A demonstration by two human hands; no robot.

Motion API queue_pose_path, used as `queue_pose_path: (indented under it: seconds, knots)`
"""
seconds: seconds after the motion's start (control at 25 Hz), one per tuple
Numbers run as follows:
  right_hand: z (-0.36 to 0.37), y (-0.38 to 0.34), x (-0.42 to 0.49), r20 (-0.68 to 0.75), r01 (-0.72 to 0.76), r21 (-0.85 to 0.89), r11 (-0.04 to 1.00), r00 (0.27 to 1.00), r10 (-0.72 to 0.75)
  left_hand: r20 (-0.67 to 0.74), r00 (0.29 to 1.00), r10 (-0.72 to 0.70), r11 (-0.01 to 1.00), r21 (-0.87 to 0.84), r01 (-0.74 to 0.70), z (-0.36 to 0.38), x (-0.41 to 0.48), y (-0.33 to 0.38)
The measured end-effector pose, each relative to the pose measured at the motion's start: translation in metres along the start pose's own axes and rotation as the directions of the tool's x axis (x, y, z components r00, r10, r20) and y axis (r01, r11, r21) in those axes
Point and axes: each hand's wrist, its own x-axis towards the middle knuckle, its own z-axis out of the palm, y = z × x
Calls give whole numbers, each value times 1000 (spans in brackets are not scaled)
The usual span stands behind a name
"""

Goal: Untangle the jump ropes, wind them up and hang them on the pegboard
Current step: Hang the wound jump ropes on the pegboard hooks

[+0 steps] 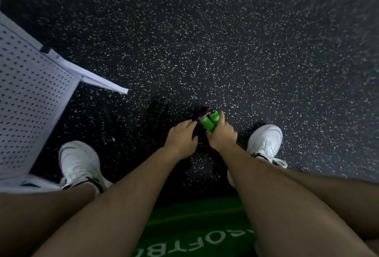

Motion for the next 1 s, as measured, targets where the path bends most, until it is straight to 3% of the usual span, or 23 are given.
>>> queue_pose_path:
  seconds: [0.2,0.32,0.48,0.56,0.68,0.8,1.0]
  knots:
    - [5,-2,4,-66,-95,49,994,993,98,21,1000,13,999,-34,-12,5,2,9]
    - [-11,-2,-3,-114,4,302,953,993,32,-8,997,-71,987,-147,69,-7,-7,5]
    - [-53,-6,-28,-143,144,497,856,986,-83,-49,988,-145,935,-334,121,-28,-22,9]
    - [-74,-17,-45,-149,193,630,752,981,-126,-111,980,-166,893,-439,101,-43,-30,17]
    - [-107,-42,-75,-155,245,835,493,964,-216,-237,957,-168,811,-585,-2,-76,-50,32]
    - [-135,-67,-104,-135,235,934,270,930,-342,-417,884,-212,721,-677,-147,-113,-77,37]
    - [-161,-112,-156,-192,314,927,204,867,-459,-610,724,-321,699,-669,-254,-171,-123,39]
